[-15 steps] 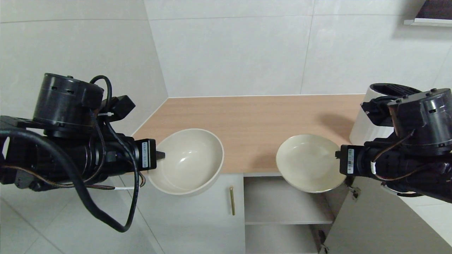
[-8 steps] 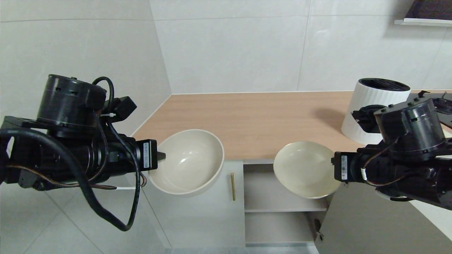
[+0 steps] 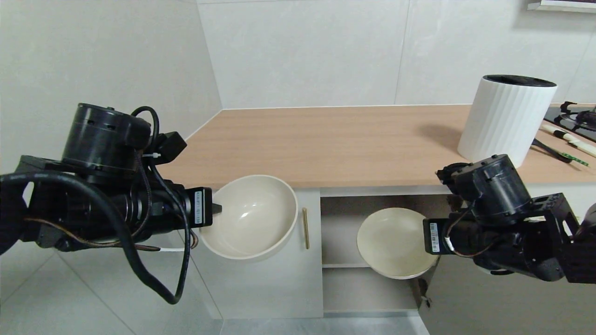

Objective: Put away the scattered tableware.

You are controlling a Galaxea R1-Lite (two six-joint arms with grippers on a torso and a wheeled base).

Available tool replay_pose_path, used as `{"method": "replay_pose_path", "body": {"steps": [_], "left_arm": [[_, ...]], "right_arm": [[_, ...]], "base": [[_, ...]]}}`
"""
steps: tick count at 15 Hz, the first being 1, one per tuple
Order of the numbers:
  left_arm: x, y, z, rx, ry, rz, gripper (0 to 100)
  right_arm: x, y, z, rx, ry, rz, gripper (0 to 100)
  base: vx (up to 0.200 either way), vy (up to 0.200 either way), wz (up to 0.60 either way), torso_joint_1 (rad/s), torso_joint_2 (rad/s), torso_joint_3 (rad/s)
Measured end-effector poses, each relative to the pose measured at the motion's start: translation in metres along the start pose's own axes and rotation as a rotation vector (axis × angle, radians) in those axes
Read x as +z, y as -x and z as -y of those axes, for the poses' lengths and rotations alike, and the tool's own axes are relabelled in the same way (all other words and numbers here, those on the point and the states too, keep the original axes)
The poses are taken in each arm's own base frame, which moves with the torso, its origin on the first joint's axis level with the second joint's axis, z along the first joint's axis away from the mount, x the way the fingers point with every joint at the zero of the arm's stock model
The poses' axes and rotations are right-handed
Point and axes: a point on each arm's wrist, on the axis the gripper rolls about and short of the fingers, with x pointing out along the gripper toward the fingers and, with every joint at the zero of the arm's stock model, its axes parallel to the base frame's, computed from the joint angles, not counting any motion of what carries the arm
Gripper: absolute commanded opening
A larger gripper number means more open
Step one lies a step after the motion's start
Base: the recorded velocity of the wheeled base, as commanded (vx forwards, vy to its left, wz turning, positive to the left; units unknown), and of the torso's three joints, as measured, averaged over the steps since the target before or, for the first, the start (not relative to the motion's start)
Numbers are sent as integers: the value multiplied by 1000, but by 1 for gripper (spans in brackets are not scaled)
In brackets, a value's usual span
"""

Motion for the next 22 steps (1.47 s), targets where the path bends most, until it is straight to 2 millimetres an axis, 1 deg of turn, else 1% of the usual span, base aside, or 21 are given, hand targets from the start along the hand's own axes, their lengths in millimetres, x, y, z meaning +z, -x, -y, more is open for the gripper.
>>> {"method": "replay_pose_path", "body": {"steps": [7,12,17,19,21,22], "left_arm": [[-1,-3,0,5,0,-10,0],[-1,-4,0,6,0,-12,0],[-1,-4,0,6,0,-12,0],[-1,-3,0,5,0,-10,0],[-1,-3,0,4,0,-7,0],[0,-2,0,4,1,-5,0]], "right_arm": [[-7,-16,-4,-12,11,-24,0],[-13,-25,-6,-23,26,-55,0],[-16,-31,-8,-24,29,-61,0],[-17,-33,-9,21,30,-85,0],[-10,-42,-11,82,6,-92,0],[-5,-50,-11,88,-10,-83,0]], "base": [[0,0,0,-129,462,333],[0,0,0,-54,422,361],[0,0,0,-8,69,60],[0,0,0,0,0,0],[0,0,0,0,0,0],[0,0,0,0,0,0]]}}
